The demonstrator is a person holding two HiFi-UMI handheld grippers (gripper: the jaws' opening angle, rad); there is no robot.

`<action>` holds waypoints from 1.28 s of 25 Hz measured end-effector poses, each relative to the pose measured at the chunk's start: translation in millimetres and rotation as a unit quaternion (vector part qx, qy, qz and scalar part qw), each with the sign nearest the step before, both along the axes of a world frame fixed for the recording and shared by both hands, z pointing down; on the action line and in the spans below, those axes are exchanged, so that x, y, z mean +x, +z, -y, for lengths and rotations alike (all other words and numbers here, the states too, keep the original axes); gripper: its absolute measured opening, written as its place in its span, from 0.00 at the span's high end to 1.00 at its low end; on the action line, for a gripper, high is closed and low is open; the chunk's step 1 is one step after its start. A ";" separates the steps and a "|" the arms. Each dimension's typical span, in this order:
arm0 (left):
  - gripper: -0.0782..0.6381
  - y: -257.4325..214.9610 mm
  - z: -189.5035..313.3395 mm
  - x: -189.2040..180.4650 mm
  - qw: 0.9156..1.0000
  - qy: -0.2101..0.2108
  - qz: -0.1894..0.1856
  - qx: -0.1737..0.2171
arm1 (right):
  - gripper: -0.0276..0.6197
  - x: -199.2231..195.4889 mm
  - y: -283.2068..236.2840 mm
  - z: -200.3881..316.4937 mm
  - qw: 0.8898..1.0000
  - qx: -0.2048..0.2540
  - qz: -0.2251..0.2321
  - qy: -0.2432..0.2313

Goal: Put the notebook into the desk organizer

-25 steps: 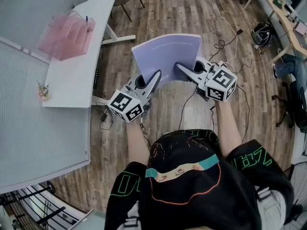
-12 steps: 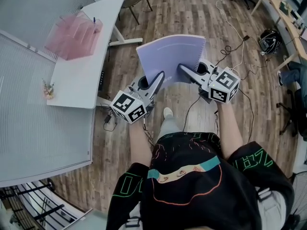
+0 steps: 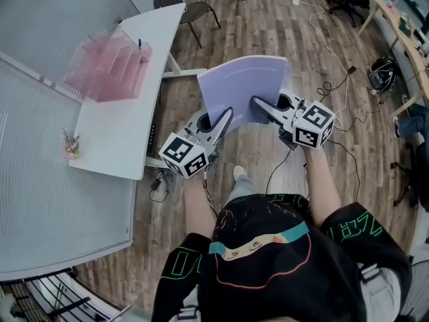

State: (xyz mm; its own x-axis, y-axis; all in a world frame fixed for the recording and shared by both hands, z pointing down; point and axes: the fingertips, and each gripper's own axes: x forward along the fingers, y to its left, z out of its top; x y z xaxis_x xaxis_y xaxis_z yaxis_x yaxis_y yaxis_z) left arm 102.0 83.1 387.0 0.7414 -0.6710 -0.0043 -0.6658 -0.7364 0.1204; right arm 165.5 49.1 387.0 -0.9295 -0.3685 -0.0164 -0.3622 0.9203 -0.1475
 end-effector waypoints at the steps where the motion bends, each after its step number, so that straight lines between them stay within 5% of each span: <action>1: 0.86 0.0 12.1 -8.7 1.000 -0.002 -0.004 -0.002 | 0.86 -8.5 -0.5 11.7 1.000 0.000 -0.004 -0.002; 11: 0.86 5.6 118.1 -92.1 0.999 -0.020 -0.038 -0.013 | 0.86 -92.9 3.1 119.4 0.999 0.002 -0.035 -0.024; 22: 0.86 2.8 183.1 -127.7 0.998 -0.039 -0.052 -0.015 | 0.86 -131.2 2.1 187.9 0.999 -0.008 -0.042 -0.021; 32: 0.86 7.0 231.8 -178.1 0.995 -0.080 -0.053 -0.007 | 0.86 -183.3 3.6 241.7 0.997 0.000 -0.030 -0.065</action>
State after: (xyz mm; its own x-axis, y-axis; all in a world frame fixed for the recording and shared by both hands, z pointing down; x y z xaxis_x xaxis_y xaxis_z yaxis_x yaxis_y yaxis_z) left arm -76.0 -148.6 394.0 0.6208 -0.7811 -0.0669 -0.7575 -0.6197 0.2056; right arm -17.8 -192.6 390.7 -0.9688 -0.2444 0.0413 -0.2478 0.9601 -0.1296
